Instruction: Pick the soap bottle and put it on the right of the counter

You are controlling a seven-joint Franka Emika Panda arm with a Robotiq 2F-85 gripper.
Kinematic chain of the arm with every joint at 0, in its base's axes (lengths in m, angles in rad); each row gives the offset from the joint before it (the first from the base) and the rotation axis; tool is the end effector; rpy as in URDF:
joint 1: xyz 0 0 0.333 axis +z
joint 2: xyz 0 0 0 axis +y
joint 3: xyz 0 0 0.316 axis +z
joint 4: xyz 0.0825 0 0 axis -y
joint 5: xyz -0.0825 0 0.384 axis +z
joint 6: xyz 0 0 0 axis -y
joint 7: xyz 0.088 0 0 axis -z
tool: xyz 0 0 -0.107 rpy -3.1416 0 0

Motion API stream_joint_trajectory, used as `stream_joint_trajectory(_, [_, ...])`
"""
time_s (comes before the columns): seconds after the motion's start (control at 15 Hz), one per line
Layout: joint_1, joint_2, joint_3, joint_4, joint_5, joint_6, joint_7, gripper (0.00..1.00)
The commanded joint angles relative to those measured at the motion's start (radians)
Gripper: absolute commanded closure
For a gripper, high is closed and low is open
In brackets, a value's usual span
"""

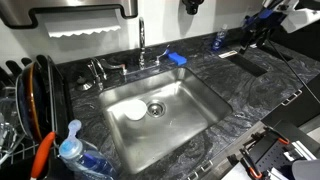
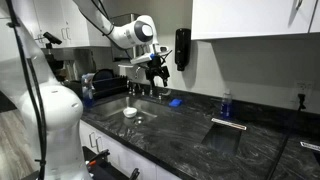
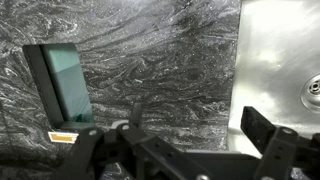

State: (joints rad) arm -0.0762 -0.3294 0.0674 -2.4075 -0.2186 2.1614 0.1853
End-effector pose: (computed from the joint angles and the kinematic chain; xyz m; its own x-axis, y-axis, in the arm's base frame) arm 0.4486 -0.0118 0.4456 0.9918 -0.0712 0.1059 -0.0909 -0.9767 0.1945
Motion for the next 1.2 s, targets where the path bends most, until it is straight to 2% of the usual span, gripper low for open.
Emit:
stream_joint_trajectory(0.0, [0.011,0.0,-0.009,0.002,-0.003,-0.003,0.002,0.0])
stream_joint_trajectory(0.6, [0.221,-0.085,0.015,-0.021,0.285,0.034,-0.166,0.0])
stream_joint_trajectory(1.13, [0.425,-0.075,0.011,-0.096,0.572,0.221,-0.538,0.0])
